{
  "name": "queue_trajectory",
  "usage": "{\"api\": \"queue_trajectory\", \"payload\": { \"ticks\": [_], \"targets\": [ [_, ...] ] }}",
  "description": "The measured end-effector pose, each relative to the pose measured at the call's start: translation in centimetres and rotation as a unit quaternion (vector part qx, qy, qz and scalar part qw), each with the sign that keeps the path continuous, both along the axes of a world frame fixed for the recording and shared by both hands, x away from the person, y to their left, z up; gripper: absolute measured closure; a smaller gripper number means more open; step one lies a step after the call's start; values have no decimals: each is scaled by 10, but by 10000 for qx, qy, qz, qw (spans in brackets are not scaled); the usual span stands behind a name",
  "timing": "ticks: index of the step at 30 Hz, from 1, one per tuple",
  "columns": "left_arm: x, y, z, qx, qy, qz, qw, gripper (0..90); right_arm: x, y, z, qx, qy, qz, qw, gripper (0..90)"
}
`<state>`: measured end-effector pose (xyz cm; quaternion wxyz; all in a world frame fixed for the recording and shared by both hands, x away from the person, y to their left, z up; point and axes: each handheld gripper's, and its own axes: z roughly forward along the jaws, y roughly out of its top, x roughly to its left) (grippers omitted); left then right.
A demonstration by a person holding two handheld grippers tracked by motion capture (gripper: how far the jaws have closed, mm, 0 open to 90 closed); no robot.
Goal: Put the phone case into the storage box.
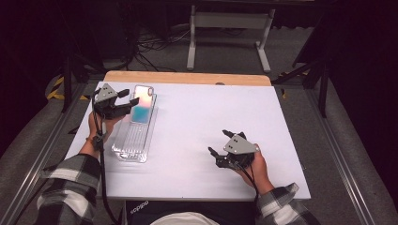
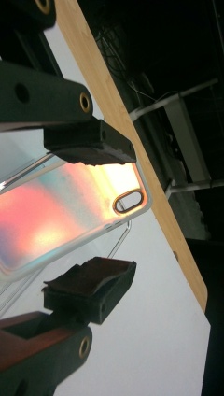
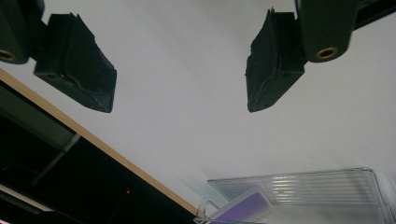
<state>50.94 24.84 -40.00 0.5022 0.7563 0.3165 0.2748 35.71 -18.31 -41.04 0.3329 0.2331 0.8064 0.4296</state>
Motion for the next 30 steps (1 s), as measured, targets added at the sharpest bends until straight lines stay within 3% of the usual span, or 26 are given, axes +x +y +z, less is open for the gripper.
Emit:
{"api": "queue_trajectory", "payload": {
  "ticks": [8, 15, 23, 30],
  "targets": [
    [-6, 1, -1, -51, 25, -72, 10000, 357, 0, 1, 0, -16, 0, 16, 10000, 252],
    [-13, 2, -2, -90, -81, -94, 9999, 340, 0, 0, 0, -7, -19, 13, 10000, 250],
    [-23, 8, -2, -311, -246, 133, 9991, 259, 0, 0, 0, 9, -14, 2, 10000, 245],
    [-30, 10, -1, -274, -254, 69, 9993, 218, -1, 2, 0, -24, -12, 45, 10000, 245]
  ]
}}
